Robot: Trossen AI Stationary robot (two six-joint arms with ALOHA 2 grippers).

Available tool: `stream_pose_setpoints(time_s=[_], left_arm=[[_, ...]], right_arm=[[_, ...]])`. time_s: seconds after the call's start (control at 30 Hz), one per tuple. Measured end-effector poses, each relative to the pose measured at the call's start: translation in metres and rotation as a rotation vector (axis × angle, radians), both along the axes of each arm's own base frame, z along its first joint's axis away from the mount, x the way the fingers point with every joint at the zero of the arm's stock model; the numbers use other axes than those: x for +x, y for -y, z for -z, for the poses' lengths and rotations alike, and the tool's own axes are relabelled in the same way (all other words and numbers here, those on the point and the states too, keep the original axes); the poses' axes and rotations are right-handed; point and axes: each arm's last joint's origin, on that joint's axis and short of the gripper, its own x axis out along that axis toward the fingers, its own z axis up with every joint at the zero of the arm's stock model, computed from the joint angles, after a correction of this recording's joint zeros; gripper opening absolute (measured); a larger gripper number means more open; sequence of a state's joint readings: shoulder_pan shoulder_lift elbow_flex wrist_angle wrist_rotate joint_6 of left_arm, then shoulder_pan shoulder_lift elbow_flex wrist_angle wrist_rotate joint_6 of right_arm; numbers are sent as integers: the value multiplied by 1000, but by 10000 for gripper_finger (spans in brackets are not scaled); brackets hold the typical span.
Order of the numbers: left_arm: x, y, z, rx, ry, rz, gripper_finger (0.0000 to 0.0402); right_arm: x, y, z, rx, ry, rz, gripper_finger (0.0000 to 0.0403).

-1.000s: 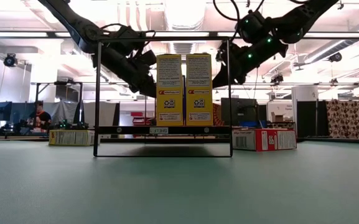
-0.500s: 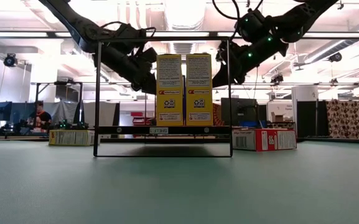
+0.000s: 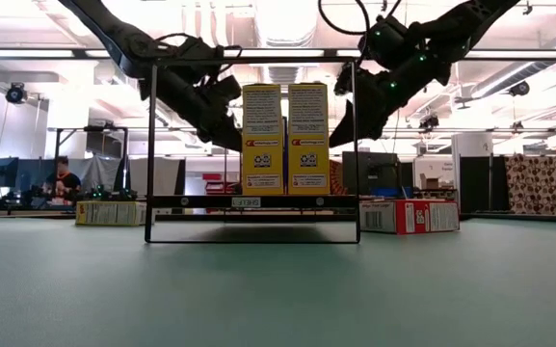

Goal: Stack cereal on shelf
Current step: Put the blue cereal box on the shelf aligned with the other blue cereal box

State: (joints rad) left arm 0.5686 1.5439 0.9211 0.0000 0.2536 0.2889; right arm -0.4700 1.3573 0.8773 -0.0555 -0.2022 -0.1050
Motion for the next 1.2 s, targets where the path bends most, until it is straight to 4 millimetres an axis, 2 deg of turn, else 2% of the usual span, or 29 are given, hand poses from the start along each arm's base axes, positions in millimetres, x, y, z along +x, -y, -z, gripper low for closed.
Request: stream_pose_setpoints(time_s=[0.3, 0.63, 0.83, 1.0, 1.2], left_arm=[[1, 12, 0, -73, -5, 103, 0], [-3, 19, -6, -96, -19, 111, 0], [-18, 27, -22, -131, -32, 79, 0], [-34, 35, -37, -121, -67, -36, 0], [-58, 38, -41, -35, -245, -332, 0]], right_arm=[[12, -22, 1, 13, 48, -103, 38], [13, -24, 0, 19, 56, -94, 38], [5, -24, -4, -22, -4, -10, 38], [-2, -29, -15, -38, 25, -17, 38], [-6, -40, -23, -78, 48, -44, 38]])
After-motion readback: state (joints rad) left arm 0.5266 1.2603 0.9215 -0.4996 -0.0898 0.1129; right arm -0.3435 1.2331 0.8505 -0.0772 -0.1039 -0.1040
